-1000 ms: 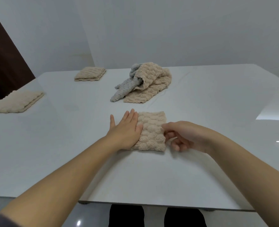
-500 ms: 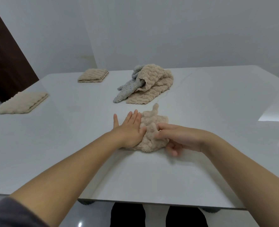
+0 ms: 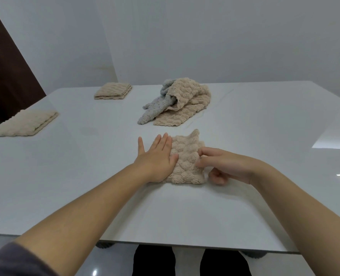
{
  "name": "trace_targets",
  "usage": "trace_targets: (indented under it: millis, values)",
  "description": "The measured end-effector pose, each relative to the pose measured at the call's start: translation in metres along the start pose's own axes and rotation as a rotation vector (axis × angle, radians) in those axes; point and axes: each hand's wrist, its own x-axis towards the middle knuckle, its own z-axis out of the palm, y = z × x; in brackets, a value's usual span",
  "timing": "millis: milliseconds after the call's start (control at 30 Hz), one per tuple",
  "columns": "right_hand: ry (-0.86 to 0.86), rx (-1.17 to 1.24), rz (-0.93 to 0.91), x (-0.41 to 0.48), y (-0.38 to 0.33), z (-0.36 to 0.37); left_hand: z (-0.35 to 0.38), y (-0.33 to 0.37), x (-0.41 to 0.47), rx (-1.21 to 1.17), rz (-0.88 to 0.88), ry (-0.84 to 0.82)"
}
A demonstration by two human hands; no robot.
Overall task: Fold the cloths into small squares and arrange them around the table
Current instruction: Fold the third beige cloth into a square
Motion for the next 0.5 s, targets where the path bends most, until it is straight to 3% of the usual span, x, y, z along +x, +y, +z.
trace_targets:
  millis: [233, 333, 433, 500]
  values:
    - [0.052, -0.034, 0.053, -0.003, 0.003, -0.007, 0.001, 0.001, -0.002, -0.002, -0.001, 0.029]
    - [0.337, -0.149, 0.039, 0.000, 0.004, -0.013, 0.003, 0.001, -0.003, -0.022, 0.002, 0.063]
    - [0.708, -0.521, -0.158, 0.011, -0.002, -0.007, 0.001, 0.002, -0.007, -0.101, 0.002, 0.121]
    - [0.701, -0.715, -0.282, 0.024, -0.011, 0.001, -0.003, 0.006, -0.012, -0.190, -0.008, 0.190]
